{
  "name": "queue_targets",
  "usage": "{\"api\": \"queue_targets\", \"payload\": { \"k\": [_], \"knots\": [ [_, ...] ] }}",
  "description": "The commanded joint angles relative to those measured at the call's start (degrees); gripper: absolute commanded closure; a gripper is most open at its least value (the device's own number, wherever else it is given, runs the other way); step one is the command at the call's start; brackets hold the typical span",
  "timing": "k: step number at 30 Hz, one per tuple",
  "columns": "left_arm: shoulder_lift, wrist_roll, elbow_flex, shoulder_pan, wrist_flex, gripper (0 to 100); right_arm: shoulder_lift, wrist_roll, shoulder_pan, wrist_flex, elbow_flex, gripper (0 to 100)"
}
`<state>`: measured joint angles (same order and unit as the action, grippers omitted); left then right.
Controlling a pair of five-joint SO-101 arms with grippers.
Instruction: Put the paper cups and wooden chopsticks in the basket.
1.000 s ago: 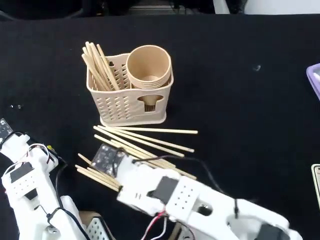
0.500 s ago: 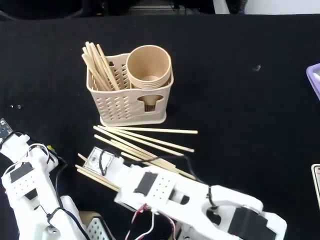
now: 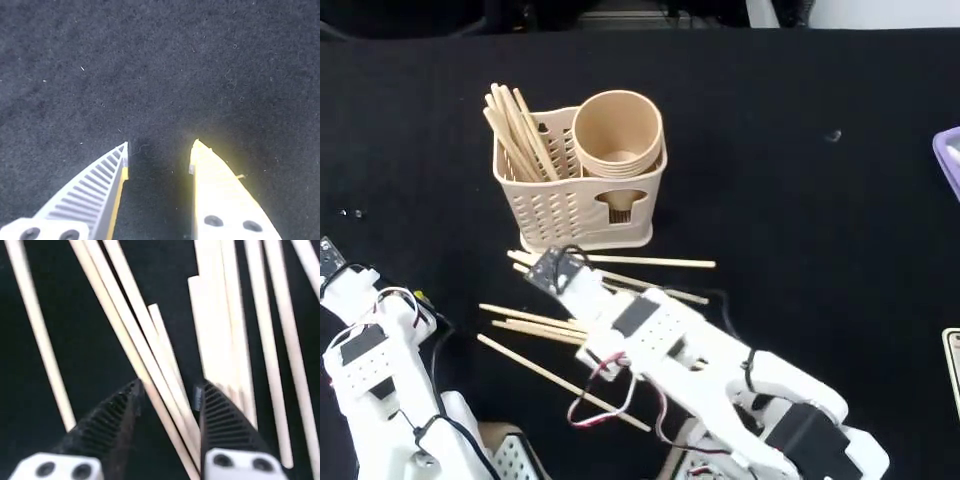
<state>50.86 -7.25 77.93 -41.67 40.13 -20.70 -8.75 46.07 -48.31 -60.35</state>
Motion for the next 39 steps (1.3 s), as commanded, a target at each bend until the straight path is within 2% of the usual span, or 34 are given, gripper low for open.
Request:
{"api": "queue_targets", "payload": {
  "k": [1,6,10,13,16,25,31,36,39],
  "knots": [
    [0.8,0.1,-1.5,0.6,-0.9,79,-0.2,-1.4,0.9,-6.6,6.9,80.3],
    [0.8,0.1,-1.5,0.6,-0.9,79,-0.2,-1.2,8.5,-10.7,11.2,80.4],
    [0.8,0.1,-1.5,0.6,-0.9,79,0.2,-1.1,16.0,-8.6,8.9,80.4],
    [0.8,0.1,-1.5,0.6,-0.9,79,-0.2,-0.9,18.8,-5.3,5.3,80.4],
    [0.8,0.1,-1.5,0.6,-0.9,79,0.0,2.5,20.0,-3.7,4.0,80.4],
    [0.8,0.1,-1.5,0.6,-0.9,79,0.2,3.3,18.5,0.6,0.3,80.4],
    [0.8,0.1,-1.5,0.6,-0.9,79,-0.1,3.1,8.8,3.2,-1.8,80.4],
    [0.8,0.1,-1.4,0.6,-0.9,79,-0.2,-3.8,3.3,3.1,-1.6,80.6],
    [0.8,0.1,-1.4,0.6,-0.9,79,-0.2,-5.3,2.5,2.5,-0.8,80.7]
  ]
}}
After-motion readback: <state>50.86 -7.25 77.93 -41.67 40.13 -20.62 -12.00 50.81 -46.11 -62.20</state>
